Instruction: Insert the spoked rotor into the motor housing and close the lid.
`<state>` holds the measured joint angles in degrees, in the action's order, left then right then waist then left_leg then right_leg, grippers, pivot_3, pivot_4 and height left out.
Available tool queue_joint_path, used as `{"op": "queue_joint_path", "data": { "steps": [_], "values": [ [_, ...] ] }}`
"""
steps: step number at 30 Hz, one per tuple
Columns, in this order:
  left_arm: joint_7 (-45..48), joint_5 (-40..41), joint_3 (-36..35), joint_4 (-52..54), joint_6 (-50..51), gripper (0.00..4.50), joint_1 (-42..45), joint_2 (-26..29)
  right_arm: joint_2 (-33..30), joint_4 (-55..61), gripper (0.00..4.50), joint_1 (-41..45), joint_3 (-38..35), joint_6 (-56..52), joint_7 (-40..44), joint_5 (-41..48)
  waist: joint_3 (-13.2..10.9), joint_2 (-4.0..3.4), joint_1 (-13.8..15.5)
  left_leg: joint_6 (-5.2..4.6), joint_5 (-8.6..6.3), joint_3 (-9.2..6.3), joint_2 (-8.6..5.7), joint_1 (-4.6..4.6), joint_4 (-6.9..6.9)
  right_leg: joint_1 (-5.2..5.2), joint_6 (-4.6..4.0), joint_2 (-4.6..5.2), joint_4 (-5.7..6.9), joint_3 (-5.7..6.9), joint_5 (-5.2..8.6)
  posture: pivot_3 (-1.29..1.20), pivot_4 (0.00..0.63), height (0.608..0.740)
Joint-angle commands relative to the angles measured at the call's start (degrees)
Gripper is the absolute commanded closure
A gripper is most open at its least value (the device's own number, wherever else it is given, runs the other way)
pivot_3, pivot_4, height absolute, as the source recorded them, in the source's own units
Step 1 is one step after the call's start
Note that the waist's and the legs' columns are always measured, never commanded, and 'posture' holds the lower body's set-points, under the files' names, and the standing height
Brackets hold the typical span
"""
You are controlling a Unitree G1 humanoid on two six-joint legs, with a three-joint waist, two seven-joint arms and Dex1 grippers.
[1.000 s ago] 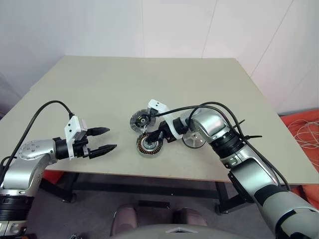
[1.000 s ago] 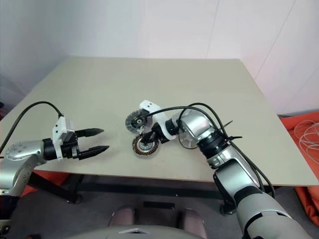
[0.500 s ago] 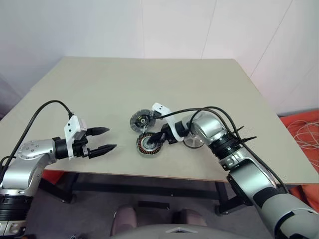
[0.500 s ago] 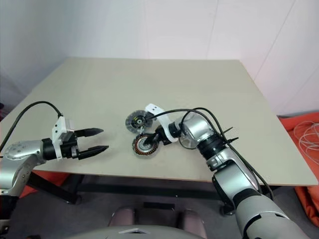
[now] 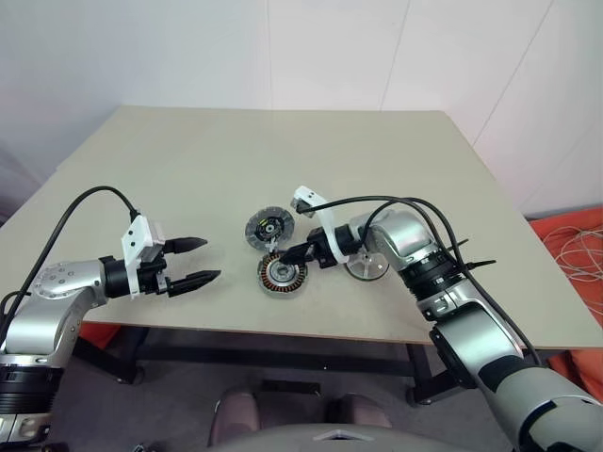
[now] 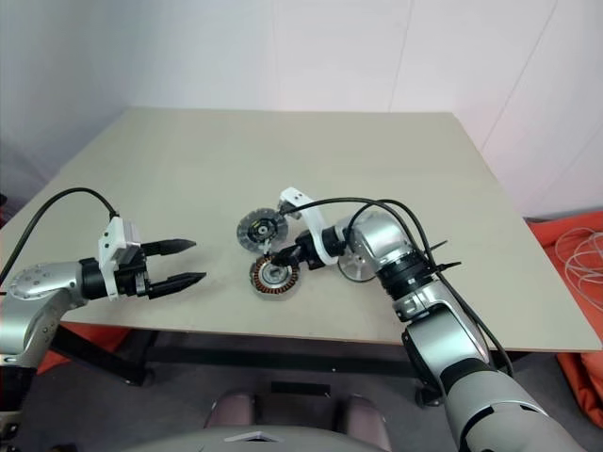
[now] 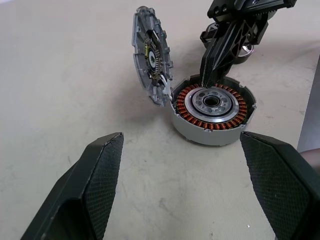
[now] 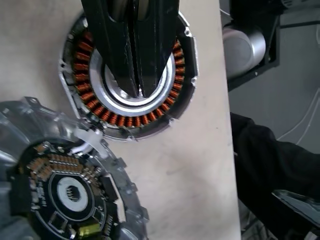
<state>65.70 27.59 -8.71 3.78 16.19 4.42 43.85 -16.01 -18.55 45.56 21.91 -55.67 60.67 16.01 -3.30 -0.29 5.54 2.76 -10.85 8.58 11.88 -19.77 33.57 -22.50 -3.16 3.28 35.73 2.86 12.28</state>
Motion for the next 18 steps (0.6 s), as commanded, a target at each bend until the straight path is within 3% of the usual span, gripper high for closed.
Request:
{"op": "queue_joint_path", "data": {
  "steps": [1, 8, 13, 18],
  "values": [
    [-0.23, 0.02, -0.80, 0.92, -0.30, 0.55, 0.90, 0.59, -0.23, 2.30, 4.48, -0.64, 0.44, 0.55, 0.76, 0.63, 0.00, 0.00, 0.01, 0.00, 0.00, 0.00, 0.00, 0.00, 0.00, 0.00, 0.07, 0.00, 0.00, 0.00, 0.04, 0.00, 0.000, 0.740],
    [-0.22, 0.04, -0.79, 0.96, -0.30, 0.55, 1.03, 0.59, -0.88, -3.14, 4.48, -1.85, 7.07, 5.60, 0.10, -5.65, 0.02, 0.02, -0.07, 0.01, 0.00, 0.00, 0.00, 0.20, -0.03, 0.18, 0.16, 0.00, 0.00, 0.00, 0.10, 0.00, 0.000, 0.740],
    [-0.40, -0.02, -0.86, 0.96, -0.36, 0.55, 1.08, 0.57, 0.28, -3.42, 4.48, -0.65, 3.74, 4.72, -0.17, -3.71, 0.04, 0.06, -0.08, 0.01, 0.01, 0.01, 0.00, 0.60, -0.10, 0.47, 0.18, 0.01, -0.01, -0.04, 0.12, 0.00, 0.000, 0.740],
    [-0.84, 0.02, -1.01, 1.13, -0.40, 0.55, 0.81, 0.47, -0.30, 2.16, 4.48, 0.96, -5.43, -0.62, -1.40, 1.90, -0.01, 0.05, 0.09, 0.06, 0.04, 0.01, 0.00, 0.50, -0.15, 0.36, 0.18, 0.01, -0.01, -0.05, 0.12, 0.00, 0.000, 0.740]
  ]
}}
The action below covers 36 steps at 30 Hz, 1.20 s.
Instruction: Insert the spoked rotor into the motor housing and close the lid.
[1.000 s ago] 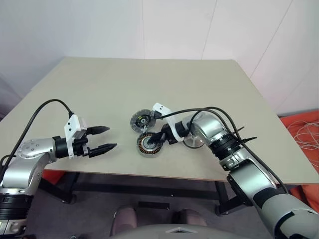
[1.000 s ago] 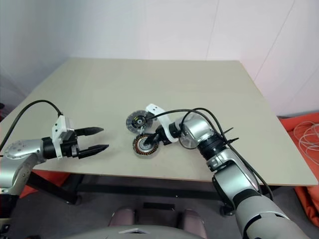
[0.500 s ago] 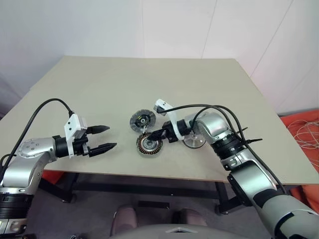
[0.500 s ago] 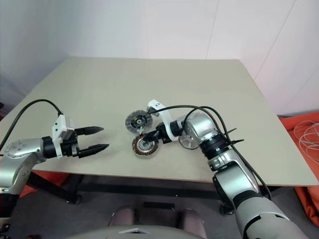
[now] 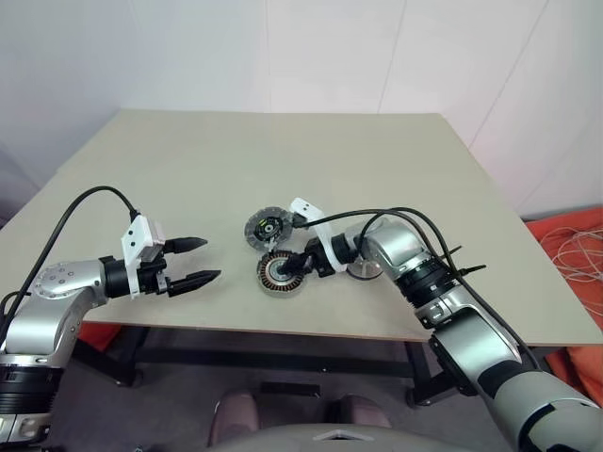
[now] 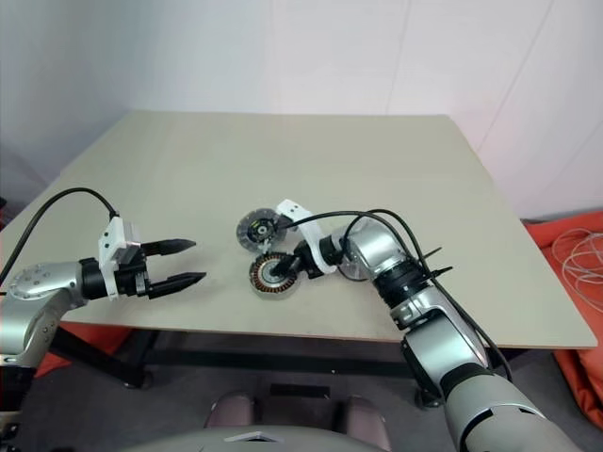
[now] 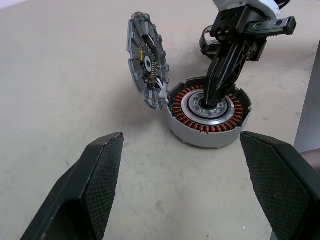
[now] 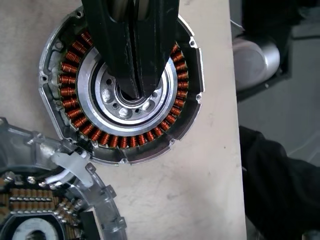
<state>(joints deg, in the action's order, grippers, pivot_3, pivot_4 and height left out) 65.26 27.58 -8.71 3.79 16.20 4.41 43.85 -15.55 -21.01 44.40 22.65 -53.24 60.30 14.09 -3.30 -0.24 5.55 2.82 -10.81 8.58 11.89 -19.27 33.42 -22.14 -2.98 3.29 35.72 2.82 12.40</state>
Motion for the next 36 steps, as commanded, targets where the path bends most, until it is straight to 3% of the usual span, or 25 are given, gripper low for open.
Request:
{"op": "queue_joint_path", "data": {
  "steps": [1, 10, 11, 14, 17, 25, 36],
  "values": [
    [-0.47, 0.08, -1.07, 1.13, -0.39, 0.55, 0.74, 0.45, -1.19, 6.01, 4.48, 2.16, -8.11, -4.56, -1.39, 5.05, -0.01, 0.00, 0.15, 0.01, 0.01, 0.00, 0.00, -0.06, 0.00, -0.02, 0.00, 0.00, 0.01, 0.00, 0.00, 0.00, 0.000, 0.740],
    [-0.37, 1.35, -1.95, 1.75, 0.08, 0.55, -0.66, 0.45, -11.85, 18.92, 4.48, -3.37, -23.99, -18.22, -5.32, 14.77, 0.01, 0.03, 0.53, 0.01, 0.02, 0.01, -0.01, -0.37, -0.12, -0.23, -0.26, -0.03, -0.15, 0.03, -0.11, 0.00, 0.000, 0.740],
    [-0.17, 1.77, -2.30, 1.64, 0.12, 0.55, -0.75, 0.45, -13.27, 18.86, 4.30, -4.48, -27.15, -20.40, -6.49, 15.50, 0.01, 0.03, 0.53, 0.03, 0.03, 0.01, -0.02, -0.37, -0.13, -0.24, -0.26, -0.03, -0.15, 0.04, -0.09, 0.00, 0.000, 0.740],
    [0.20, 2.16, -2.42, 1.39, 0.34, 0.55, -0.82, 0.68, -17.29, 18.58, 3.61, -8.42, -33.21, -25.50, -8.88, 17.17, 0.00, 0.02, 0.80, 0.05, 0.04, 0.02, -0.04, -0.42, -0.12, -0.27, -0.07, -0.01, -0.17, 0.04, 0.02, 0.00, 0.000, 0.740],
    [0.38, 1.93, -2.08, 0.98, -0.04, 0.55, -0.55, 0.42, -20.18, 18.49, 2.60, -12.42, -35.62, -27.55, -10.13, 18.00, 0.01, 0.01, 1.37, 0.05, 0.04, 0.04, -0.04, -0.38, -0.12, -0.25, -0.05, -0.01, -0.19, 0.04, 0.03, 0.00, 0.000, 0.740],
    [0.71, 1.77, -1.41, 0.67, 0.14, 0.55, 0.35, 0.02, -21.21, 13.12, 0.02, -16.83, -41.31, -29.96, -13.10, 19.70, 0.00, -0.07, 1.64, 0.06, 0.06, 0.11, -0.04, -0.21, -0.11, -0.19, -0.03, -0.03, -0.17, 0.05, 0.04, 0.00, 0.000, 0.740],
    [0.94, 1.83, -1.37, 0.67, 0.32, 0.55, 0.51, 0.07, -19.22, 5.20, 0.02, -18.41, -42.46, -27.15, -16.78, 19.21, 0.02, -0.07, 1.68, 0.04, 0.05, 0.10, -0.04, -0.24, -0.13, -0.18, -0.04, -0.02, -0.17, 0.10, 0.04, 0.00, 0.000, 0.740]
  ]
}}
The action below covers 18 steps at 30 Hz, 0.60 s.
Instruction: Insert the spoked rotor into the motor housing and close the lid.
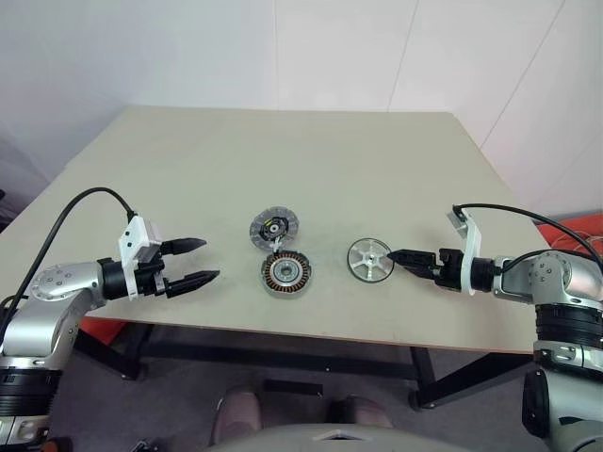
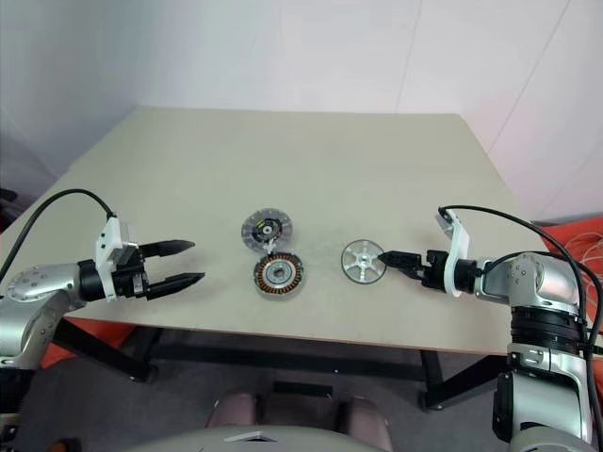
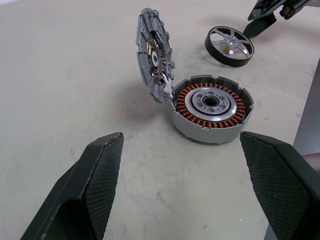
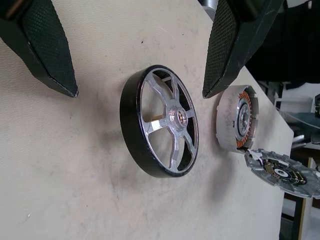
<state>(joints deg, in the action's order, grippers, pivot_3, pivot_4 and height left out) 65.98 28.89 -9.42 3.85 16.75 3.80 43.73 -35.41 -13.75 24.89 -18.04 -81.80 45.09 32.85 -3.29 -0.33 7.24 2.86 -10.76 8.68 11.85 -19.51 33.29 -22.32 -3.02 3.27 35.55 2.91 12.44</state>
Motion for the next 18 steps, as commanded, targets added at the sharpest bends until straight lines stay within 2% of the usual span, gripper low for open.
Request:
{"op": "queue_joint_path", "data": {
  "steps": [1, 6, 18],
  "values": [
    [0.20, 0.50, -0.58, 0.57, -0.22, 0.55, 1.26, 0.14, 0.96, -2.93, 0.02, 1.22, -2.03, 1.72, -1.98, 0.49, 0.01, 0.03, -0.03, 0.00, 0.00, 0.00, 0.00, 0.02, 0.00, 0.02, 0.00, 0.00, 0.00, 0.00, 0.00, 0.00, 0.000, 0.740],
    [0.21, 0.35, -0.23, 0.45, -0.34, 0.55, 1.76, -0.07, 2.74, -4.56, 0.02, 1.37, -2.56, 2.28, -2.59, 1.89, 0.02, 0.05, -0.13, 0.00, 0.00, 0.03, -0.03, 0.42, 0.02, 0.32, 0.02, 0.00, -0.07, 0.00, 0.01, 0.00, 0.000, 0.740],
    [0.07, 0.30, -0.10, 0.56, -0.42, 0.55, 1.89, -0.02, 6.34, -1.54, 0.02, 1.29, -3.15, -0.10, -3.62, 4.78, 0.03, 0.06, -0.16, 0.02, 0.01, 0.01, 0.01, 0.44, 0.01, 0.27, 0.03, 0.00, -0.13, 0.12, 0.01, 0.00, 0.000, 0.740]
  ]
}}
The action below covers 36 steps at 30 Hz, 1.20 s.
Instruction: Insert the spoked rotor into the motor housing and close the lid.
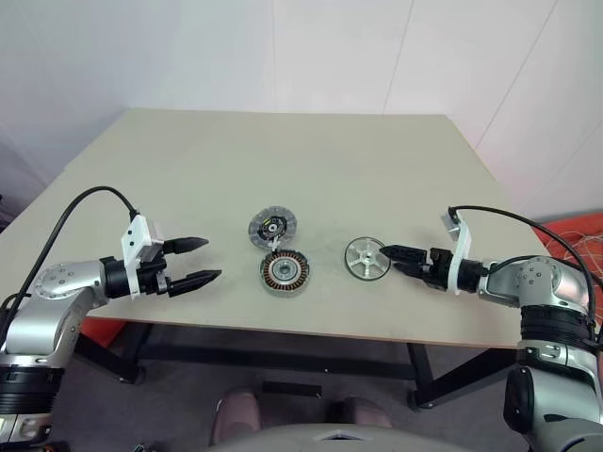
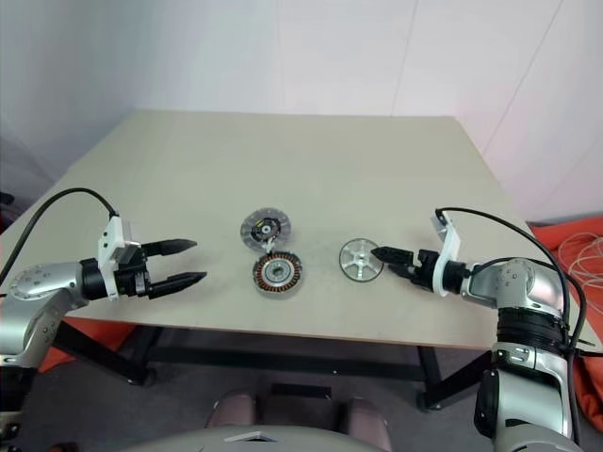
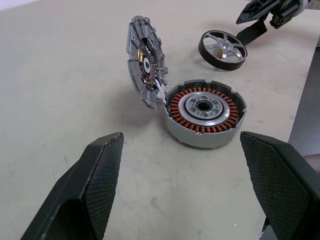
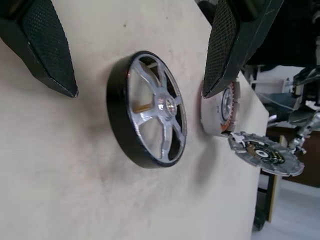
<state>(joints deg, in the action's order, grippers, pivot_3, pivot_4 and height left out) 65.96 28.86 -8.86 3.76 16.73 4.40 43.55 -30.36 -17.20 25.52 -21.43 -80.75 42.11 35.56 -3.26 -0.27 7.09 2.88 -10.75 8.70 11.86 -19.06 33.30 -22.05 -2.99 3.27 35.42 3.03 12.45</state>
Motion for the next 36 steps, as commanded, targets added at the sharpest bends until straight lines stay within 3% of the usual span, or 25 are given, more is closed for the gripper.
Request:
{"op": "queue_joint_path", "data": {
  "steps": [1, 4, 15, 17, 22, 26, 31, 36],
  "values": [
    [0.09, 0.34, -0.65, 0.68, -0.40, 0.55, 1.28, 0.16, 1.61, 2.17, 0.02, 0.80, 0.17, -1.39, -0.86, 2.30, 0.01, 0.01, -0.03, 0.00, 0.00, 0.00, 0.00, -0.01, 0.00, -0.01, -0.01, 0.00, 0.00, 0.00, 0.00, 0.00, 0.000, 0.740],
    [0.06, 0.37, -0.64, 0.78, -0.36, 0.55, 1.21, 0.14, 2.02, 2.59, 0.02, 0.95, 0.11, -1.73, -1.33, 2.69, 0.01, 0.01, -0.07, -0.02, -0.01, 0.00, 0.00, -0.02, -0.08, -0.05, -0.02, 0.00, 0.00, 0.00, -0.01, 0.00, 0.000, 0.740],
    [-0.18, 0.21, -0.53, 0.93, -0.53, 0.55, 0.96, -0.01, 1.57, 2.04, 3.79, 0.63, -0.70, -2.41, -1.85, 2.96, -0.02, -0.10, 0.15, -0.05, -0.03, 0.00, -0.01, -0.20, -0.17, -0.20, -0.02, 0.03, 0.02, -0.01, -0.01, 0.00, 0.000, 0.740],
    [-0.14, 0.16, -0.44, 0.91, -0.49, 0.55, 1.04, 0.03, 1.03, 3.29, 4.16, 0.29, -1.01, -3.71, -1.66, 4.49, -0.02, -0.09, 0.24, -0.05, -0.03, 0.00, -0.01, -0.10, -0.17, -0.11, -0.02, 0.04, 0.02, -0.01, 0.00, 0.00, 0.000, 0.740],
    [0.01, 0.14, -0.36, 0.86, -0.43, 0.55, 1.06, 0.12, 1.34, 5.31, 4.16, 1.09, -3.87, -9.78, -3.65, 6.90, -0.02, -0.09, 0.38, -0.05, -0.03, 0.00, -0.01, -0.12, -0.15, -0.09, -0.01, 0.08, -0.04, -0.02, 0.00, 0.00, 0.000, 0.740],
    [0.07, 0.16, -0.44, 0.77, -0.36, 0.55, 0.97, 0.22, -0.09, 4.89, 4.16, 1.64, -3.08, -11.75, -5.77, 14.43, -0.02, -0.10, 0.39, -0.04, -0.03, 0.00, -0.01, -0.13, -0.17, -0.12, -0.01, 0.04, -0.05, -0.01, 0.00, 0.00, 0.000, 0.740],
    [0.13, 0.16, -0.70, 0.58, -0.39, 0.55, 0.76, 0.39, 0.96, 6.69, 4.16, 2.15, -2.10, -11.75, -12.94, 27.13, -0.02, -0.11, 0.31, -0.04, -0.03, 0.01, -0.01, -0.15, -0.21, -0.17, -0.01, 0.04, -0.06, -0.01, 0.00, 0.00, 0.000, 0.740],
    [-0.30, 0.15, -0.86, 0.86, -0.41, 0.55, 0.38, 0.19, 5.75, 6.70, 4.16, 3.40, -1.35, -11.75, -26.34, 44.04, -0.02, -0.15, 0.22, -0.03, -0.03, 0.02, -0.01, -0.17, -0.26, -0.24, -0.01, 0.02, -0.06, 0.01, 0.00, 0.00, 0.000, 0.740]
  ]
}}
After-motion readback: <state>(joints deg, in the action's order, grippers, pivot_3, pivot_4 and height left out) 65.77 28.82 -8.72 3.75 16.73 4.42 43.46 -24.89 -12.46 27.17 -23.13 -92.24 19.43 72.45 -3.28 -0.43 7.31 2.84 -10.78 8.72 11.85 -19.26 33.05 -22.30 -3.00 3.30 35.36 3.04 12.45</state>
